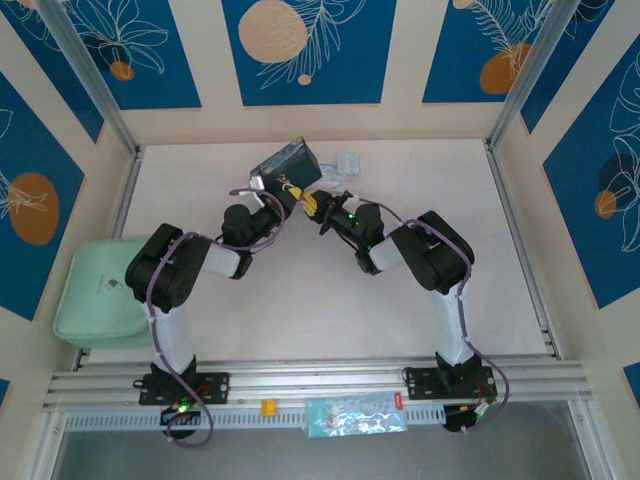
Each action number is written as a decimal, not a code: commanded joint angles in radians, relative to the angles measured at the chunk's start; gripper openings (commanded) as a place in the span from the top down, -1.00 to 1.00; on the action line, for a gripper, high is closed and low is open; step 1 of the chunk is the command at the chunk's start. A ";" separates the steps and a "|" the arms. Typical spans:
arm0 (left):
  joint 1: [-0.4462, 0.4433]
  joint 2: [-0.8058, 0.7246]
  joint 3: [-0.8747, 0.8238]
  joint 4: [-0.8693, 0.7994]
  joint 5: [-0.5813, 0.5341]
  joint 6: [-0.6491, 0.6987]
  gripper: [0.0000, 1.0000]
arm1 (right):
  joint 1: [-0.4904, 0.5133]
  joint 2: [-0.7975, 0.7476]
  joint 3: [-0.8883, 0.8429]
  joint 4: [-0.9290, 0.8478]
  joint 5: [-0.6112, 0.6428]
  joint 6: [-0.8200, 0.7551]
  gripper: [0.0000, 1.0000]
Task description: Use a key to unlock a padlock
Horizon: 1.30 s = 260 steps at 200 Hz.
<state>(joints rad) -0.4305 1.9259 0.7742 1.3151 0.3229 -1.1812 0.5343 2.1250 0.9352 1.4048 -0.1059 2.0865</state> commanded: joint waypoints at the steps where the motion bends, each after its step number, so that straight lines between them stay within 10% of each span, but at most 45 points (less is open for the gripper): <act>1: -0.062 0.001 -0.011 0.093 0.186 -0.037 1.00 | -0.006 -0.005 0.035 -0.003 0.048 0.422 0.64; 166: -0.030 0.016 -0.055 0.051 0.083 -0.100 1.00 | -0.101 -0.062 -0.170 -0.047 -0.157 -0.050 -0.06; 260: -0.030 0.030 -0.050 -0.003 0.079 -0.127 1.00 | -0.110 -0.310 -0.196 -0.659 -0.246 -0.837 -0.10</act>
<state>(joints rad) -0.4564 1.9583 0.7204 1.2968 0.3893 -1.2884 0.4179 1.8496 0.7124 0.9169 -0.3195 1.5391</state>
